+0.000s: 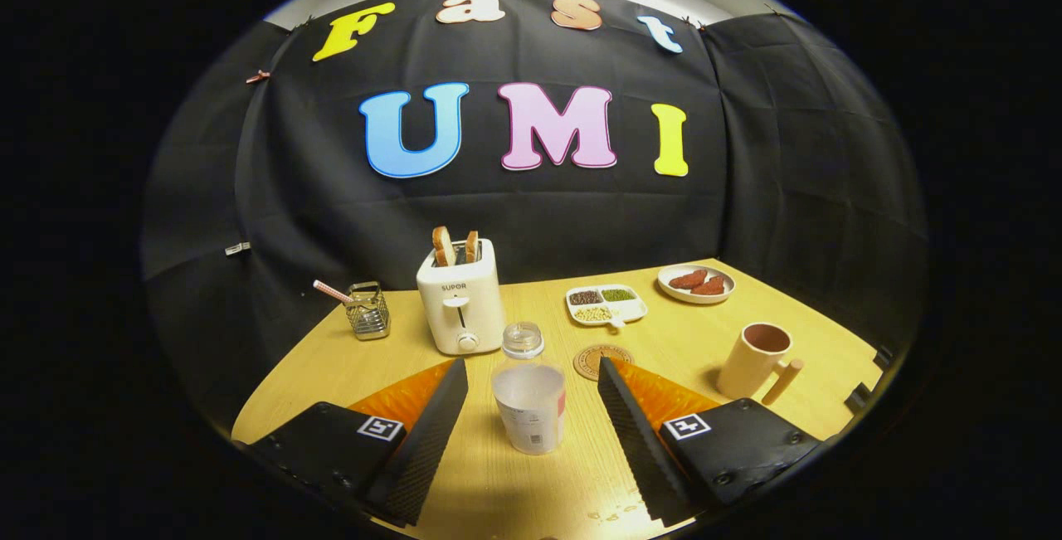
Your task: Take the bottle from table, then pour the juice into the cup, finally place the bottle on the coaster
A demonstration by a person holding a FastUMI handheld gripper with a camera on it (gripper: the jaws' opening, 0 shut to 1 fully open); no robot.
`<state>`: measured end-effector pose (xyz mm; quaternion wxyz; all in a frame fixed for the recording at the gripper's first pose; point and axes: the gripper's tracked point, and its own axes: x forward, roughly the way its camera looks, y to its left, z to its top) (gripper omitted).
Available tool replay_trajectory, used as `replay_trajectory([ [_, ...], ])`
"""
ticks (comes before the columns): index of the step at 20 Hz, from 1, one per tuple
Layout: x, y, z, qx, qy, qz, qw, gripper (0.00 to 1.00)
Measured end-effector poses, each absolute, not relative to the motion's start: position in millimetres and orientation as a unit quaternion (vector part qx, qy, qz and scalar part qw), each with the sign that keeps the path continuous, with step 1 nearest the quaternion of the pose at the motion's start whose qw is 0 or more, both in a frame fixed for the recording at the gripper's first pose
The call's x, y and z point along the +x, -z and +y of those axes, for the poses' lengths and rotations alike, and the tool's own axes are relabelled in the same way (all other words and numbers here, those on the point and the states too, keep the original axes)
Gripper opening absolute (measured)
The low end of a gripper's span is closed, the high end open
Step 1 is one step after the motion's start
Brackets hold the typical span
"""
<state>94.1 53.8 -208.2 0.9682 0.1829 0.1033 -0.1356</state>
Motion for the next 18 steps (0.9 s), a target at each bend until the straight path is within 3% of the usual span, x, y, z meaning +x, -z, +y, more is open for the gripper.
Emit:
replay_trajectory([
  [18,160.6,294.6,54.9,0.135,0.174,0.141,0.965,0.97],
])
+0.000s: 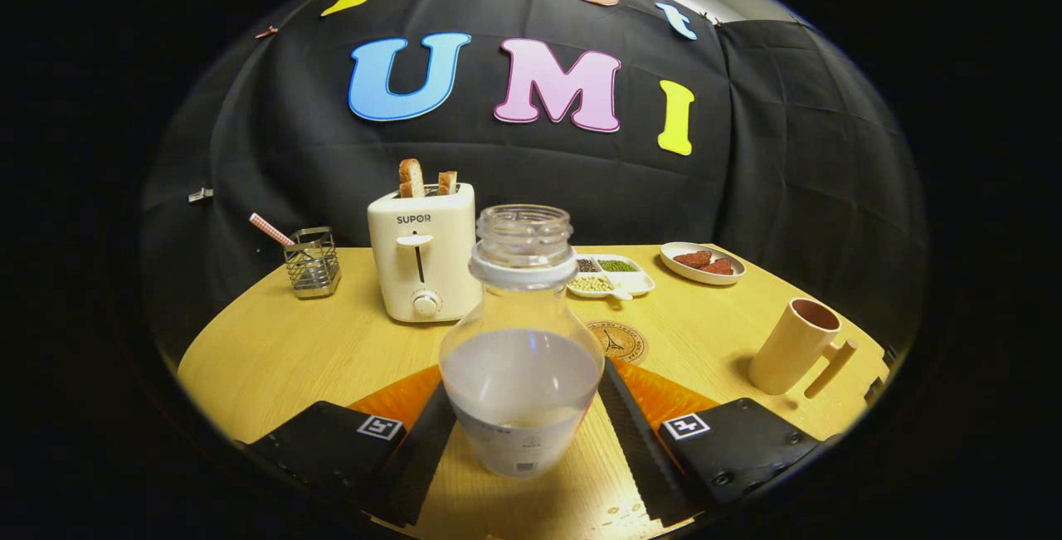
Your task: Take the bottle from table, then pour the juice into the cup, finally place the bottle on the coaster
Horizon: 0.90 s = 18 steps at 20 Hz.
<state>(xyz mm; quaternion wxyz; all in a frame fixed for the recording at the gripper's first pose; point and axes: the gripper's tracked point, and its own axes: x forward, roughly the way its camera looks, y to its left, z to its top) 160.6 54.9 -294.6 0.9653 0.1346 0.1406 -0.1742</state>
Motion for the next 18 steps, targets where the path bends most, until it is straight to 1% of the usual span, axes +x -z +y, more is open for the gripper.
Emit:
replay_trajectory([
  [3,166.4,303.3,54.2,0.123,0.176,0.146,0.966,0.93],
  [4,167.1,301.0,53.3,0.123,0.172,0.143,0.967,0.85],
  [5,167.8,302.5,53.6,0.124,0.17,0.143,0.967,0.82],
  [9,168.0,304.1,52.3,0.139,0.16,0.148,0.966,0.79],
  [10,165.1,306.2,52.6,0.143,0.159,0.153,0.965,0.77],
  [12,159.7,307.4,43.6,0.144,0.174,0.151,0.962,0.75],
  [14,160.7,306.2,45.6,0.15,0.166,0.152,0.963,0.74],
  [18,157.9,304.4,35.8,0.168,0.173,0.152,0.958,0.72],
])
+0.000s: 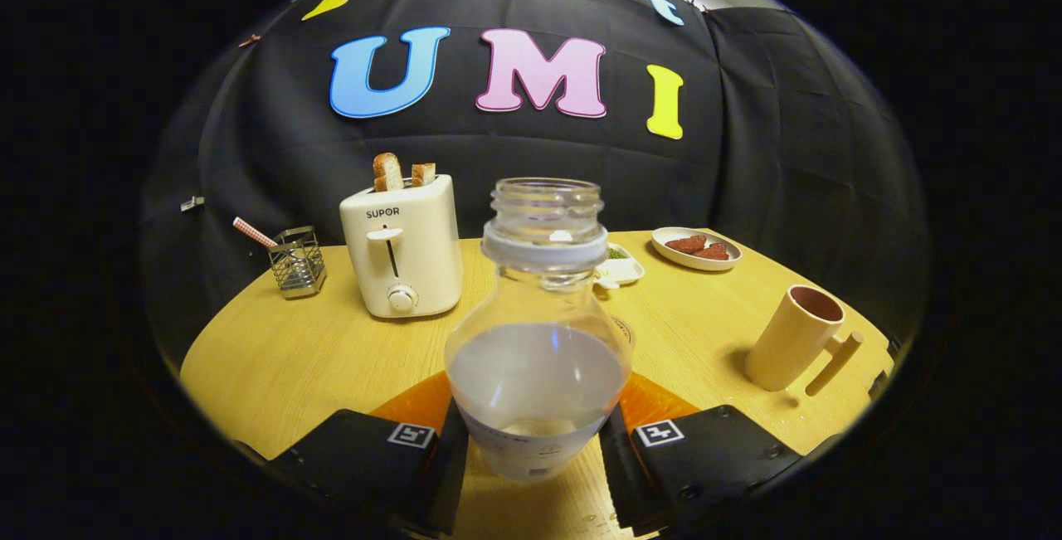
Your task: Take the bottle from table, then pour the juice into the cup, finally place the bottle on the coaster
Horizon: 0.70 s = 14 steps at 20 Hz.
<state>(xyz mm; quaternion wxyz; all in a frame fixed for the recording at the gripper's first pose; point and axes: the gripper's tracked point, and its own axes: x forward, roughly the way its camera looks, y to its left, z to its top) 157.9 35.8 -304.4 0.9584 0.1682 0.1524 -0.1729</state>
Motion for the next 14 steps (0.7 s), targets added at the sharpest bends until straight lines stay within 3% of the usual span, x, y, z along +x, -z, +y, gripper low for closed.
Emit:
replay_trajectory([
  [14,136.3,250.5,-1.0,0.399,0.119,0.134,0.899,0.72],
])
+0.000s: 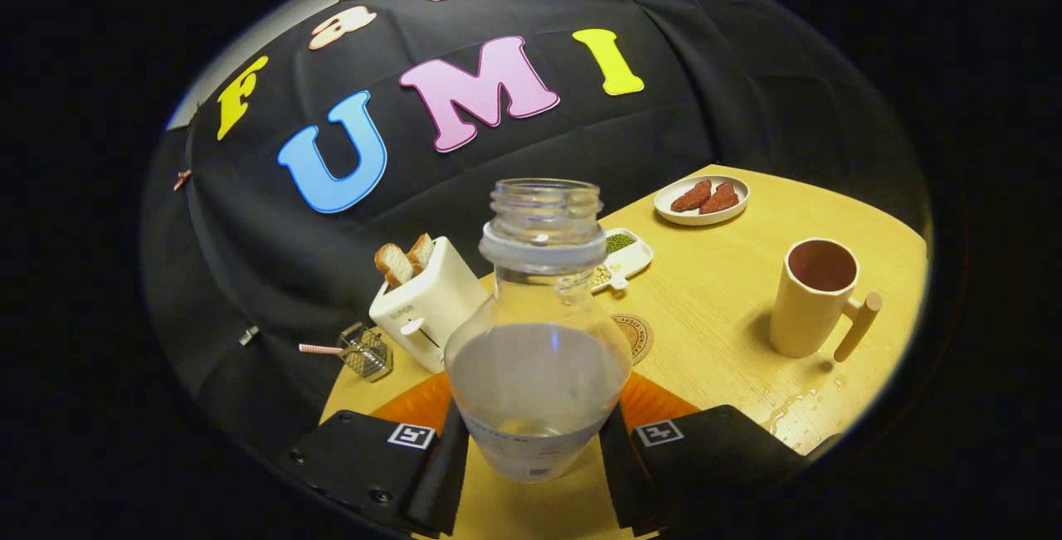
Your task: Take the bottle from table, then pour the juice into the cup, finally place the bottle on the coaster
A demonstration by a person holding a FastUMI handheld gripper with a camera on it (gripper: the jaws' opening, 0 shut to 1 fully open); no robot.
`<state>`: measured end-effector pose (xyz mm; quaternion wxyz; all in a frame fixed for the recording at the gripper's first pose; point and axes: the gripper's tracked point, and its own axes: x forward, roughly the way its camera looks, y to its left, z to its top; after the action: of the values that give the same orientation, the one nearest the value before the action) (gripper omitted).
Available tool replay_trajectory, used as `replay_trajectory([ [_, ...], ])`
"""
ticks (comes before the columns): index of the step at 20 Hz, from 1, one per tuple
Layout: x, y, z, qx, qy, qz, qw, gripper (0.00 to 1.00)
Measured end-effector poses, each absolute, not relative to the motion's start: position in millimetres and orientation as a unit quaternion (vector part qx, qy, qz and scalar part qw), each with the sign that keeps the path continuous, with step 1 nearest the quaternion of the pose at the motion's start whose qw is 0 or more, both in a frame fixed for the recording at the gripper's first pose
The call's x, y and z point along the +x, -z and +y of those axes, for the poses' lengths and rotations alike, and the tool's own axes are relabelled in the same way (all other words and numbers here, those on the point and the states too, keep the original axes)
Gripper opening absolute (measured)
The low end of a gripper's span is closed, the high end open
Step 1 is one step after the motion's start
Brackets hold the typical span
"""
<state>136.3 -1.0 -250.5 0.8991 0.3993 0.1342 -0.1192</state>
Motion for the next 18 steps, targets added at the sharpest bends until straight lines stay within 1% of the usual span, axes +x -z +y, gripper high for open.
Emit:
replay_trajectory([
  [5,129.4,242.2,-39.9,0.479,0.14,0.111,0.86,0.72],
  [8,127.7,234.4,-62.7,0.538,0.14,0.095,0.826,0.72],
  [11,129.3,242.5,-88.0,0.581,0.16,0.09,0.793,0.72],
  [18,134.3,277.1,-116.3,0.696,0.172,0.093,0.69,0.72],
])
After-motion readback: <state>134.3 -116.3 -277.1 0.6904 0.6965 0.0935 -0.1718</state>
